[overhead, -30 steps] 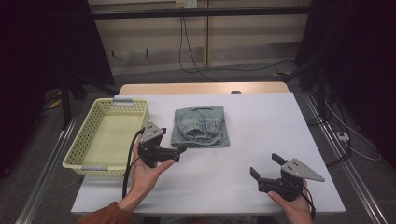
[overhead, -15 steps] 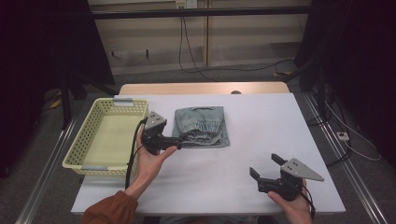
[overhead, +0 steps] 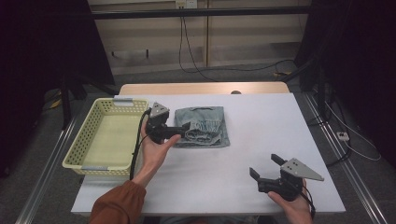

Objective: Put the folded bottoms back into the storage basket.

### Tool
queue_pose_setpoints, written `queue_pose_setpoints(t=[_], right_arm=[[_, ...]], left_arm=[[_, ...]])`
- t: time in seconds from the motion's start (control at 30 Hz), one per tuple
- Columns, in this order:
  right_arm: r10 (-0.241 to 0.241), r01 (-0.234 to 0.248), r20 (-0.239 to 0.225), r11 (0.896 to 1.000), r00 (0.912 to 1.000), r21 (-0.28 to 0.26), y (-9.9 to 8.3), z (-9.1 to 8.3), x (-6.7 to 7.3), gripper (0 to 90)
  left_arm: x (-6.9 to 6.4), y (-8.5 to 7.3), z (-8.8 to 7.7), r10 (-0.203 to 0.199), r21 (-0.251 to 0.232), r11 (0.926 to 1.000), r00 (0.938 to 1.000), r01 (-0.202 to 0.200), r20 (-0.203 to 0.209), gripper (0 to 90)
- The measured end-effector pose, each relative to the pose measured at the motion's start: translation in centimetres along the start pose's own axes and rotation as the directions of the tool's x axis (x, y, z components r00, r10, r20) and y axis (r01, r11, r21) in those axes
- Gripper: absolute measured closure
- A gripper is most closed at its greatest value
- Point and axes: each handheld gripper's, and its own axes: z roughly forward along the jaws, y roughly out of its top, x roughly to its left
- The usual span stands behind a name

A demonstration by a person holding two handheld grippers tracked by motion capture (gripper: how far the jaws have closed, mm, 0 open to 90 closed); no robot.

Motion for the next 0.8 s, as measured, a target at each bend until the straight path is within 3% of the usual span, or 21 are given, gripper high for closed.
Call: queue_pose_setpoints(t=[0.13,0.23,0.6,0.8], right_arm=[[-0.003,0.003,-0.001,1.000,1.0000,0.001,0.0,0.0,0.0,5.9],[0.000,0.000,-0.001,1.000,1.0000,0.003,0.0,0.0,0.0,5.9],[0.001,0.000,-0.003,1.000,1.0000,0.006,-0.1,0.1,0.0,6.1],[0.000,0.000,-0.006,1.000,1.0000,0.007,0.0,0.1,0.0,6.2]], left_arm=[[0.3,0.1,0.9,-0.021,0.024,0.9995,0.9998,0.021,0.003,5.8],[0.5,0.3,1.4,-0.005,0.042,0.9991,0.9998,0.006,-0.019,6.4],[1.9,0.7,3.6,-0.042,0.082,0.9955,0.9976,0.047,-0.056,7.0],[2.5,0.8,5.3,-0.020,0.135,0.9903,0.9962,0.032,-0.085,9.1]])
